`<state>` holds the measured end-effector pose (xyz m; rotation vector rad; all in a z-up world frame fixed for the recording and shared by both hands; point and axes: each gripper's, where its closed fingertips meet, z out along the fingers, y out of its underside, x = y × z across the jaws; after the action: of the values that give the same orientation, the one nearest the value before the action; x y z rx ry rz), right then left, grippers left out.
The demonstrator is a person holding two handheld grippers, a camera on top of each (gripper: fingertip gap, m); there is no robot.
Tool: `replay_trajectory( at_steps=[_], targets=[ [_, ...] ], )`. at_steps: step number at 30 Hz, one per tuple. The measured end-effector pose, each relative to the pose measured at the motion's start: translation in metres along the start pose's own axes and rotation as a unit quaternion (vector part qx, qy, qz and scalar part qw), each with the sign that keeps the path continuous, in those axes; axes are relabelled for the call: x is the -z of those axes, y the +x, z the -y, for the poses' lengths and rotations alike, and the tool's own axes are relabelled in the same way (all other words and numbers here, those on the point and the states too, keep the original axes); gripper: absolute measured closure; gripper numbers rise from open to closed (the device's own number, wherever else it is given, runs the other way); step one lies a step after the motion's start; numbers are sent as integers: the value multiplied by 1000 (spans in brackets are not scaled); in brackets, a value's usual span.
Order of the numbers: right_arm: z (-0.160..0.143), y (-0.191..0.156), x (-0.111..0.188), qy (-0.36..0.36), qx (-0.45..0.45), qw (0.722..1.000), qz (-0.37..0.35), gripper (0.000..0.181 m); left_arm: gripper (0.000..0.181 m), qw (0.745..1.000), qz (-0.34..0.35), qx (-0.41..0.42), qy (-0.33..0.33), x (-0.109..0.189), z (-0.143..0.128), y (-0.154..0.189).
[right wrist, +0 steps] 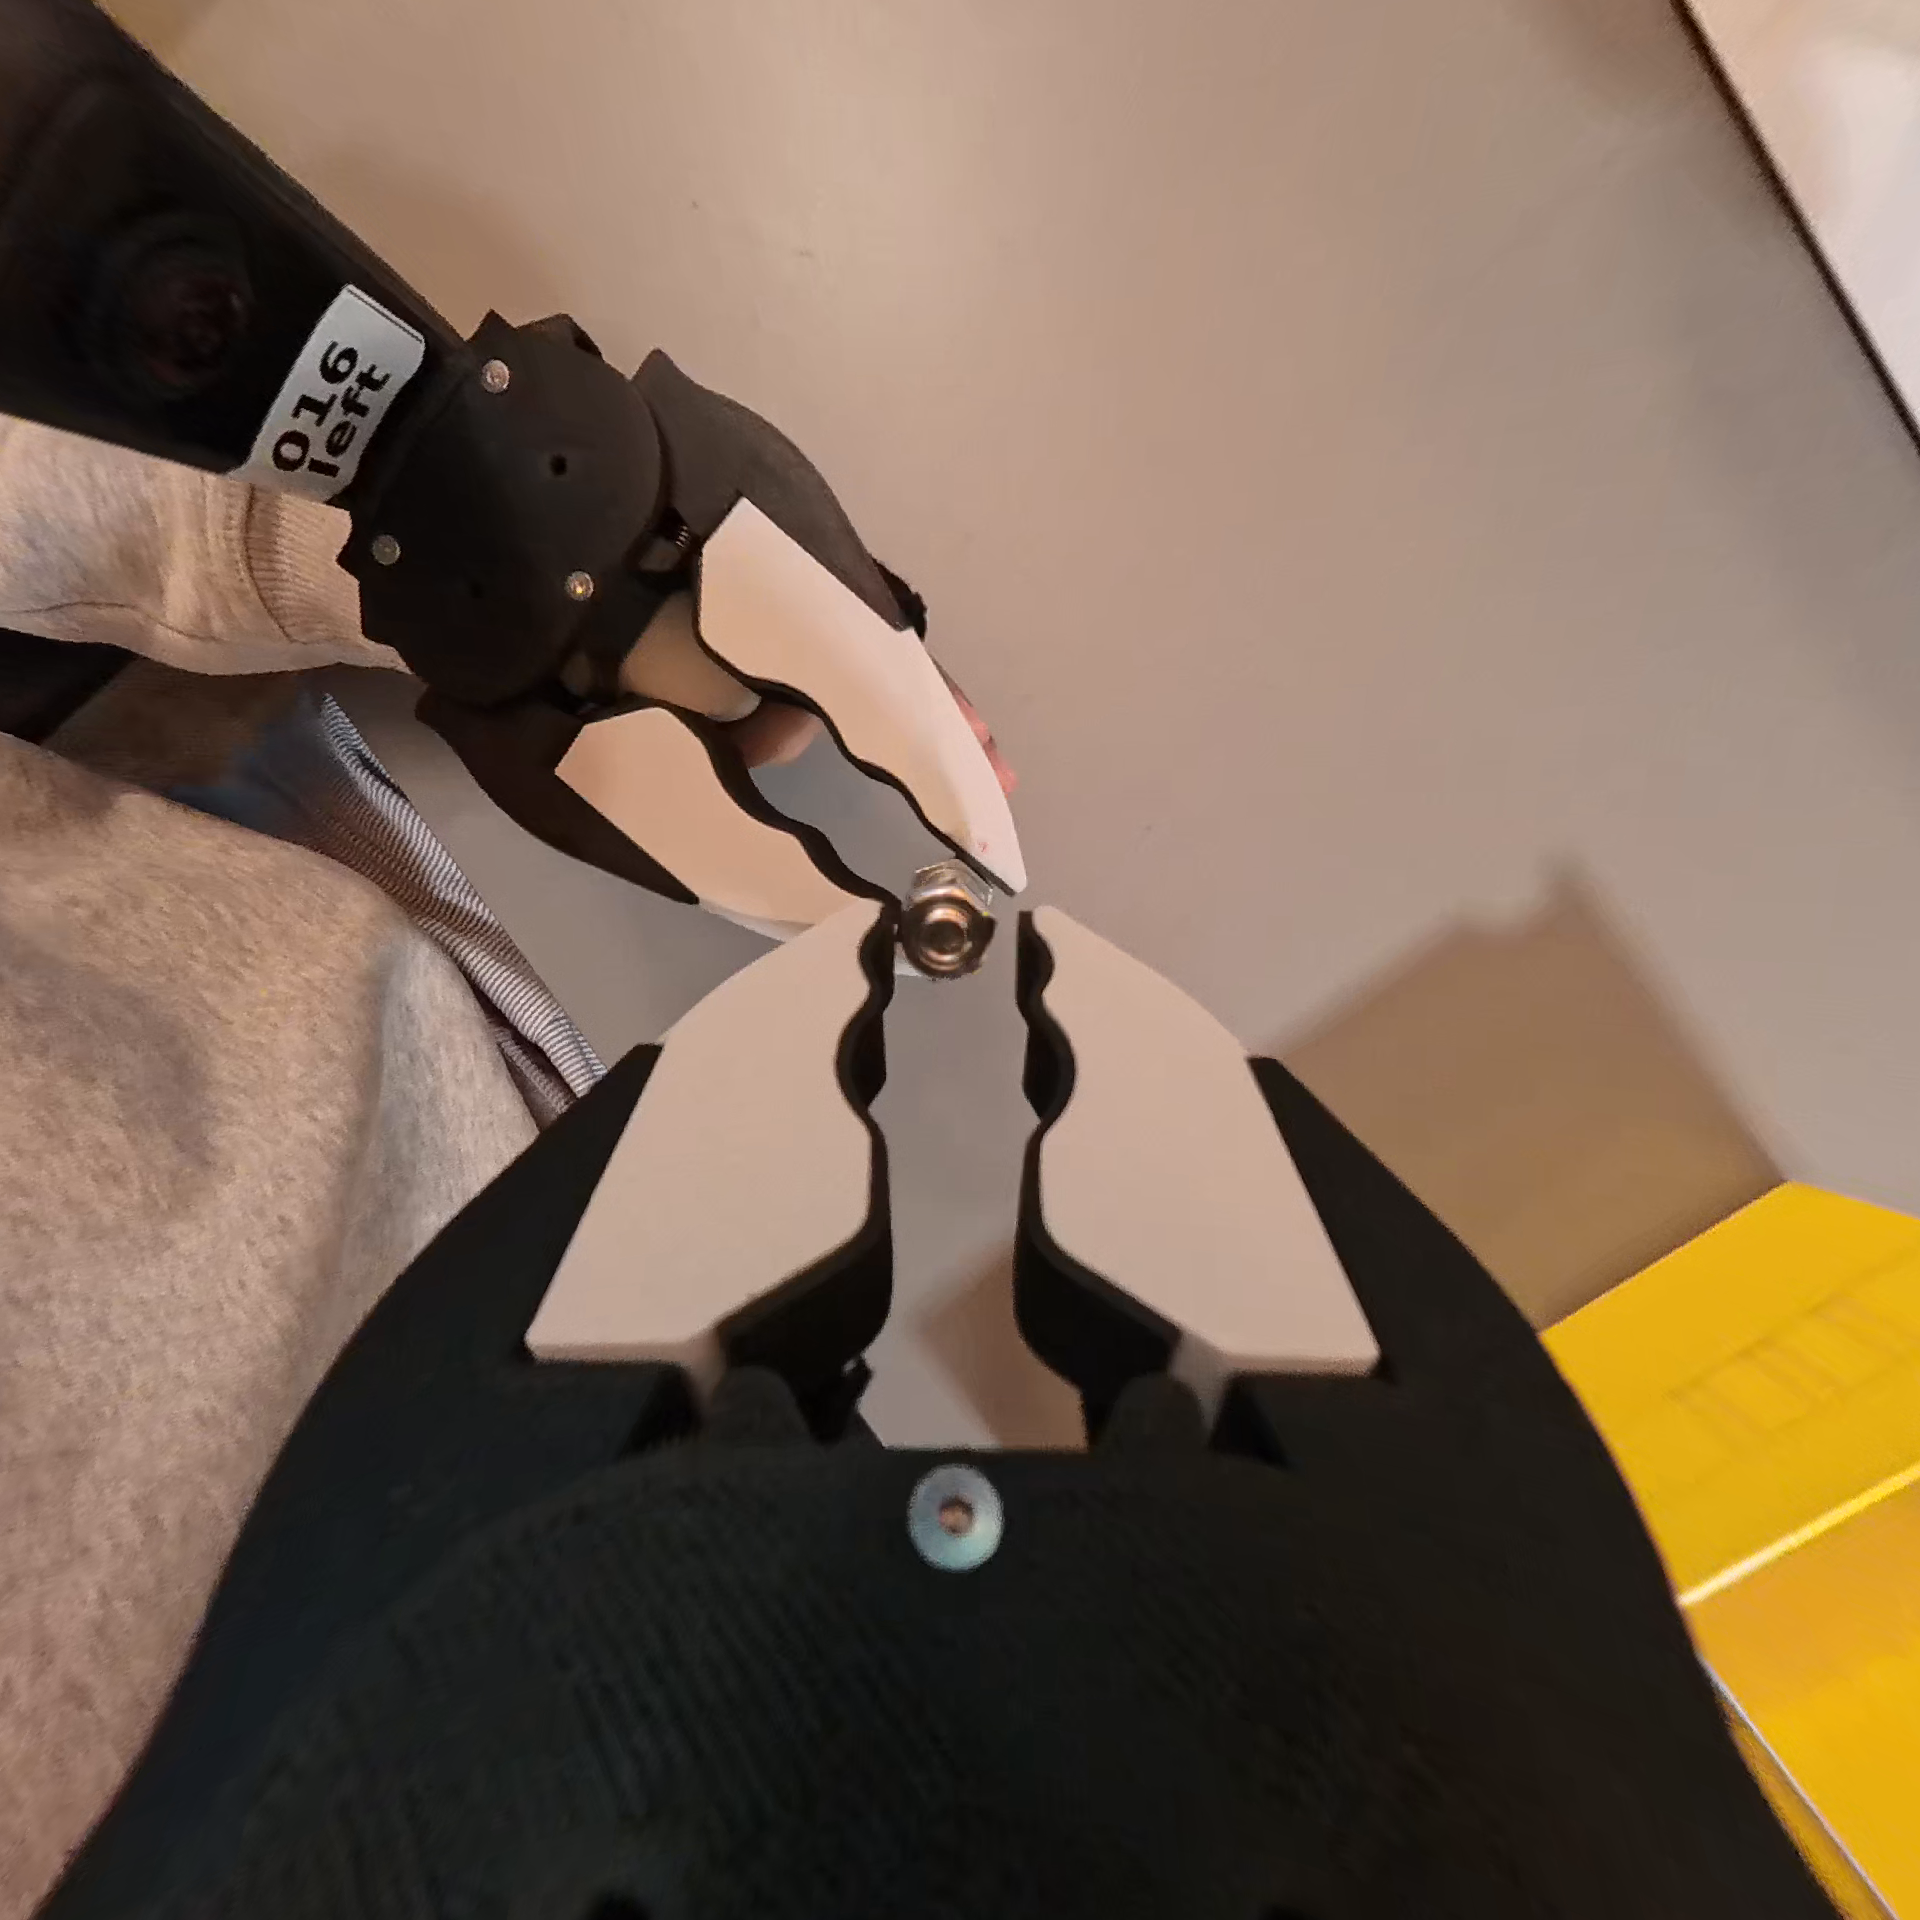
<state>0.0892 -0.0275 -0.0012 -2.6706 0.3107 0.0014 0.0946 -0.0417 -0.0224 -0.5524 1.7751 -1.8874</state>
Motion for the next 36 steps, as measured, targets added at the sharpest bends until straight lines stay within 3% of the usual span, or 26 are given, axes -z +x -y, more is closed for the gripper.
replay_trajectory(
  at_steps=[4, 8, 12, 22, 36],
  targets=[
    [-4, -3, -2, -22, 27, 999, 3, 163, 163, 1000, -24, 17, -7, -1, -3, 5],
    [-7, -10, 2, -41, 119, 992, 21, 163, 162, 994, -82, 76, 7, 0, 0, 15],
    [-10, -15, 5, -57, 195, 979, 27, 163, 162, 991, -109, 76, 9, 1, 2, 22],
    [-8, -13, 0, -59, 137, 989, 9, 159, 162, 992, -106, 73, 3, 0, 1, 23],
    [-8, -27, -2, -63, 168, 984, -9, 162, 163, 993, -89, 74, -3, -1, 0, 17]
  ],
)
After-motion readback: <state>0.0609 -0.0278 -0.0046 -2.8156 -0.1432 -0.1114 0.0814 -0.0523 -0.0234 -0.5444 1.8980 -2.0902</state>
